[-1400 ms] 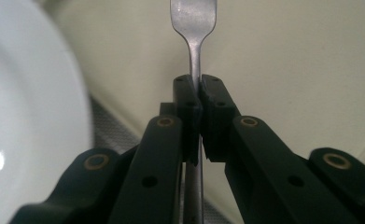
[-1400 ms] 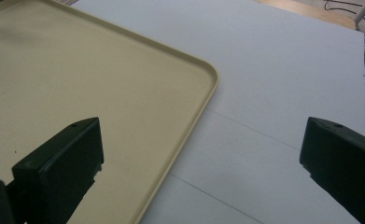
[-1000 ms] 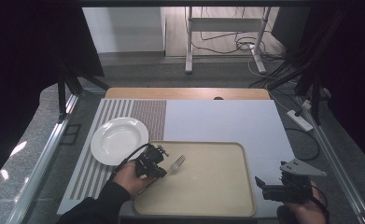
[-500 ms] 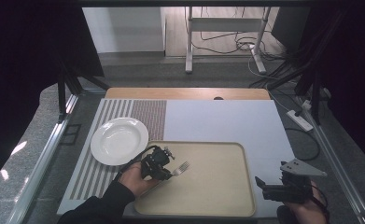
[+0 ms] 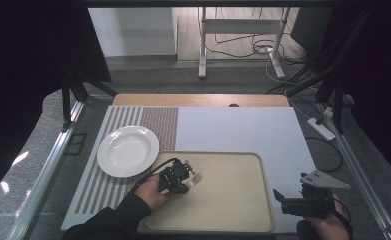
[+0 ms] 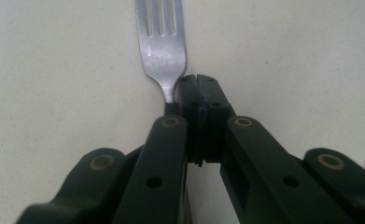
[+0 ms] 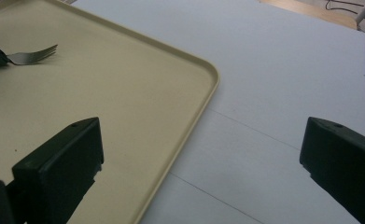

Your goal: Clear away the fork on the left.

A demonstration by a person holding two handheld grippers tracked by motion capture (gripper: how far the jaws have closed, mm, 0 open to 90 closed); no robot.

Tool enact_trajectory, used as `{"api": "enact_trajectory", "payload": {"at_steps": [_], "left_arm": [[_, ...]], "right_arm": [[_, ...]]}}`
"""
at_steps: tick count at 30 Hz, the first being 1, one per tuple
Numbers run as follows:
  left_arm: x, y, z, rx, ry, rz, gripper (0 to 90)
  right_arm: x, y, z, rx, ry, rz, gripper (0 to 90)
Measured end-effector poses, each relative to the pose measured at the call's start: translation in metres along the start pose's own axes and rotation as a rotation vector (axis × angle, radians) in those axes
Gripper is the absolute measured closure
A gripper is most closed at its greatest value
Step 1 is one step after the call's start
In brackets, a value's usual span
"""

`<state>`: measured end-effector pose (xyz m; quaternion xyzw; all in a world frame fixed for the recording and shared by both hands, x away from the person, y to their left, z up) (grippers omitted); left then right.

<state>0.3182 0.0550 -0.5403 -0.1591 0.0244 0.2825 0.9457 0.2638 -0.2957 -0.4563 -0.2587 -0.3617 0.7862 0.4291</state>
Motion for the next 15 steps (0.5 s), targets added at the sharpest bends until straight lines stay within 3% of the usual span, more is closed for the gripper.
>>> {"api": "enact_trajectory", "payload": {"at_steps": [8, 15], "left_arm": [[0.020, 0.007, 0.005, -0.002, -0.044, 0.055, 88.7], [0.036, 0.014, 0.009, -0.007, -0.056, 0.104, 88.6]], "right_arm": [[0.000, 0.000, 0.000, -0.001, -0.005, 0.003, 0.2], [0.000, 0.000, 0.000, 0.000, -0.003, 0.002, 0.2]]}}
Point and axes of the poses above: each handheld gripper's, and its own axes: z roughly backward along the jaws, y roughly out of its underside, x roughly to its left, the point moved 4 cm from there along -z, roughly forward along the jaws, and after that the axes turned 1 degree about -z, right-handed, at the moved point
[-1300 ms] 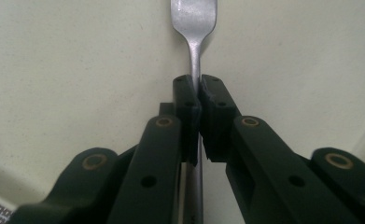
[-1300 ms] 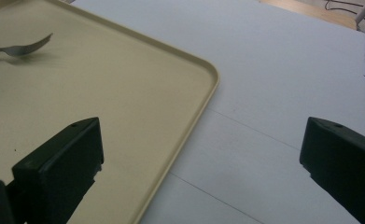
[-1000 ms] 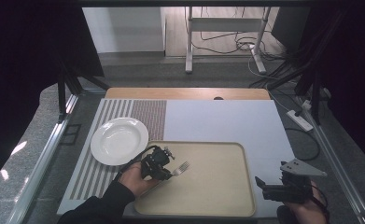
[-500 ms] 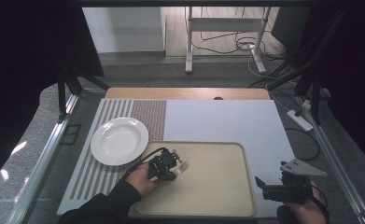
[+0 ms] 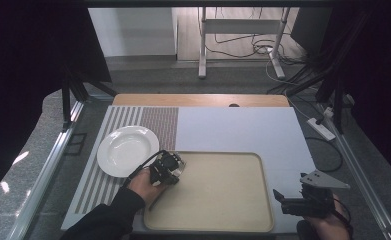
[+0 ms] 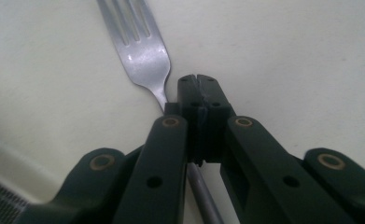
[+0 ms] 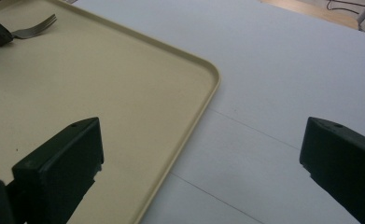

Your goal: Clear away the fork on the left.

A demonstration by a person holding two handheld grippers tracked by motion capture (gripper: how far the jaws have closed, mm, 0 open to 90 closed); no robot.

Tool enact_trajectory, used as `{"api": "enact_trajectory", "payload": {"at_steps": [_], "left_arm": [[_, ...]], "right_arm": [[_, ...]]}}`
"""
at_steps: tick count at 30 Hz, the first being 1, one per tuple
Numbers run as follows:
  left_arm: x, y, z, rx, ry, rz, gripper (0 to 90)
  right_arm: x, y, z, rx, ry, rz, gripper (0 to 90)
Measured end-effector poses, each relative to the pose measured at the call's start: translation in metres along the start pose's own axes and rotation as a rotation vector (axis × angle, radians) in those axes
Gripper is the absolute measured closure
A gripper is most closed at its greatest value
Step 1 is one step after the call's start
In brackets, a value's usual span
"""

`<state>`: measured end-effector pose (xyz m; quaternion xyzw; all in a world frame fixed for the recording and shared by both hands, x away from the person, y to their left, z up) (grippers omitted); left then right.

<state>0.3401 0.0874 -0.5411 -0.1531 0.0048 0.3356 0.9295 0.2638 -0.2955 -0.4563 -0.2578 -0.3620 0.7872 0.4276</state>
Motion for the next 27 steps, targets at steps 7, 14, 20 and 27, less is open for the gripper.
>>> {"api": "enact_trajectory", "payload": {"at_steps": [7, 14, 20, 27], "left_arm": [[0.015, 0.006, 0.003, -0.002, 0.006, 0.058, 88.6], [0.028, 0.012, 0.005, -0.008, 0.018, 0.101, 88.6], [0.035, 0.016, 0.007, -0.009, 0.011, 0.124, 88.5], [0.039, 0.019, 0.008, -0.016, 0.009, 0.138, 88.3]], "right_arm": [[0.000, 0.000, 0.000, 0.000, 0.000, 0.000, 0.2], [0.000, 0.000, 0.000, 0.001, -0.002, 0.000, 0.2], [0.000, 0.000, 0.000, 0.001, -0.002, 0.000, 0.2], [0.000, 0.000, 0.000, 0.002, -0.003, 0.001, 0.3]]}}
Point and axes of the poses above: each handheld gripper's, and its own axes: z roughly backward along the jaws, y roughly out of its underside, x roughly to its left, the point moved 4 cm from there along -z, roughly forward along the jaws, and after that the axes turned 1 degree about -z, right-handed, at the moved point
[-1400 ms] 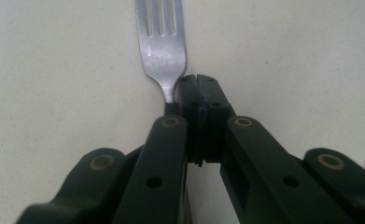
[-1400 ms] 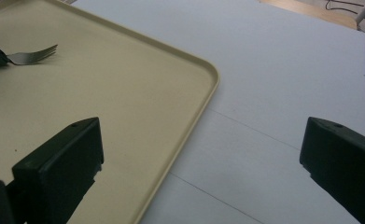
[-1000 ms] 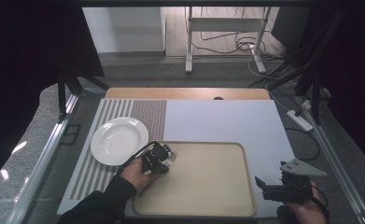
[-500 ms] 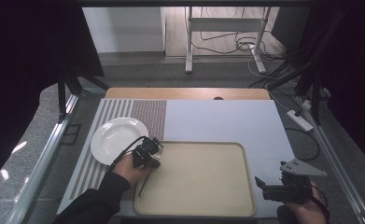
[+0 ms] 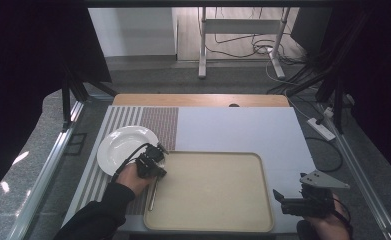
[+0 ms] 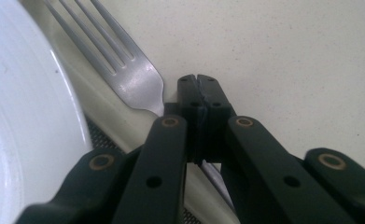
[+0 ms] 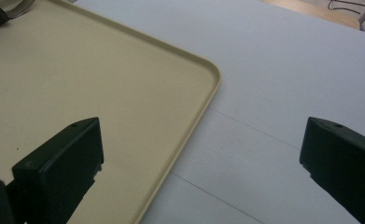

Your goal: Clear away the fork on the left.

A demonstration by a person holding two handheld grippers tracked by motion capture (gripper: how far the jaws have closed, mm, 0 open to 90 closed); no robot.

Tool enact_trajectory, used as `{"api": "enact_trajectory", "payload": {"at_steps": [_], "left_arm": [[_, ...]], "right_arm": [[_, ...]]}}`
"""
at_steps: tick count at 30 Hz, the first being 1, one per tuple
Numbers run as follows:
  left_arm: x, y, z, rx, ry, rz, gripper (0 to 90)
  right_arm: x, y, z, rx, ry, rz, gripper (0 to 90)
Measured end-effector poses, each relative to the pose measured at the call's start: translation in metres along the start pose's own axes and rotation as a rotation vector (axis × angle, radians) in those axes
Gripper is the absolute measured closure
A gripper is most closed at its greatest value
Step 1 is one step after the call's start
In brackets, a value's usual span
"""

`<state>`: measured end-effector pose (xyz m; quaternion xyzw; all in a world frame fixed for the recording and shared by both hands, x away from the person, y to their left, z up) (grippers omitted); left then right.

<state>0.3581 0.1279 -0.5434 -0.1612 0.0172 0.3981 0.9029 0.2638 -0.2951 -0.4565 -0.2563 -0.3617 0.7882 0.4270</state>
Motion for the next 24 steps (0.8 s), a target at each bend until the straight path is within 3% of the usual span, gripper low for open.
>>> {"api": "enact_trajectory", "payload": {"at_steps": [5, 10, 14, 18, 24], "left_arm": [[-0.001, 0.000, 0.002, -0.012, -0.013, -0.018, 86.9], [-0.004, -0.003, 0.009, -0.070, -0.005, -0.037, 85.3], [-0.006, -0.005, 0.014, -0.114, -0.025, -0.053, 79.6], [-0.007, -0.006, 0.018, -0.166, 0.021, -0.055, 72.4], [-0.007, -0.006, 0.027, -0.229, 0.025, -0.065, 62.7]], "right_arm": [[0.000, 0.000, 0.000, -0.001, 0.000, 0.000, 0.2], [0.000, 0.000, 0.000, 0.000, 0.000, 0.000, 0.2], [0.000, 0.000, 0.000, 0.000, -0.001, 0.001, 0.2], [0.000, 0.000, 0.000, 0.000, -0.002, 0.002, 0.2], [0.000, 0.000, 0.000, 0.002, -0.002, 0.004, 0.2]]}}
Point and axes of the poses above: each handheld gripper's, and its own axes: z roughly backward along the jaws, y roughly out of its underside, x roughly to its left, the point moved 4 cm from there along -z, roughly forward along the jaws, and after that the axes turned 1 degree about -z, right-handed, at the moved point
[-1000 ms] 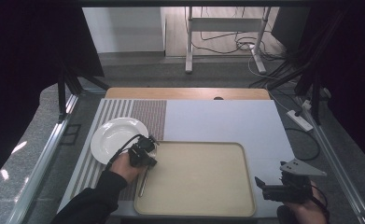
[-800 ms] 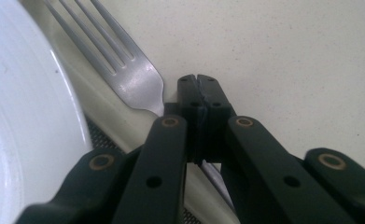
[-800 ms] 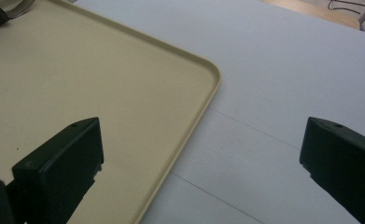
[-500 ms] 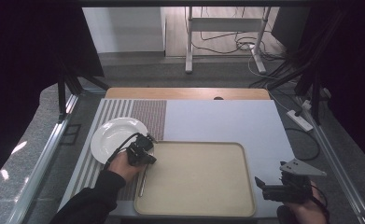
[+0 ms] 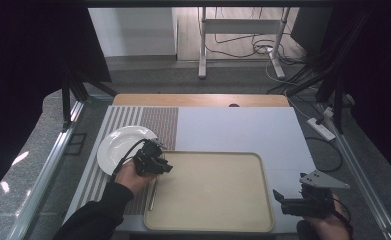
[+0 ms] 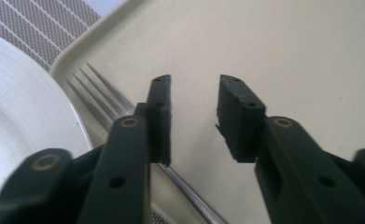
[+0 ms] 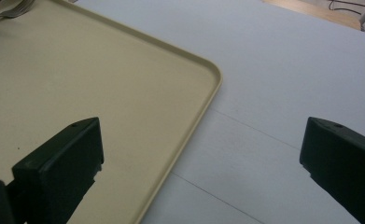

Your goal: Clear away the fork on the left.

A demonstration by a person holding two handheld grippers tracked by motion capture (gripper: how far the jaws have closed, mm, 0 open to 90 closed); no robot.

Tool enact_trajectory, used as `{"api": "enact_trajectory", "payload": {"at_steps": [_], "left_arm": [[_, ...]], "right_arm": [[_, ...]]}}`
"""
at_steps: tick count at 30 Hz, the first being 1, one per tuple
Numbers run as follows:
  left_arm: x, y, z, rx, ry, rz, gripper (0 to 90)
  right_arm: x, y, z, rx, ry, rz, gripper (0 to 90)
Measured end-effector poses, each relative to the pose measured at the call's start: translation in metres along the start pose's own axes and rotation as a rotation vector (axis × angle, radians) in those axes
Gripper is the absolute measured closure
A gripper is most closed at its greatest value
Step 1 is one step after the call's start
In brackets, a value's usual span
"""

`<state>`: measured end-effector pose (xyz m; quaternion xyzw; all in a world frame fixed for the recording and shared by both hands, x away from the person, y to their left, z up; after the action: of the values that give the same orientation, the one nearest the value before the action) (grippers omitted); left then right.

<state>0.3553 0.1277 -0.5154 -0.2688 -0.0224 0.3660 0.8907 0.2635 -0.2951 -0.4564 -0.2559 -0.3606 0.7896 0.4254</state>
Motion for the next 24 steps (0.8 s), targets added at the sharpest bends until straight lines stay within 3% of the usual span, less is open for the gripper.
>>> {"api": "enact_trajectory", "payload": {"at_steps": [15, 24], "left_arm": [[0.001, 0.004, 0.016, -0.093, -0.040, -0.002, 25.1], [0.000, 0.008, 0.025, -0.144, -0.069, -0.016, 8.9]], "right_arm": [[0.000, 0.000, 0.000, 0.001, -0.004, 0.004, 0.2], [0.000, 0.000, 0.000, 0.000, -0.004, 0.004, 0.2]]}}
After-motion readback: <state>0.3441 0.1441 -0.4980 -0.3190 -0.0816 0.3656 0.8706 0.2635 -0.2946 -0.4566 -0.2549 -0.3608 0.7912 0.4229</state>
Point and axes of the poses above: each handheld gripper's, and its own axes: z roughly backward along the jaws, y roughly out of its underside, x roughly to its left, the point moved 4 cm from there along -z, roughly forward along the jaws, and after that the axes turned 1 degree about -z, right-handed, at the moved point
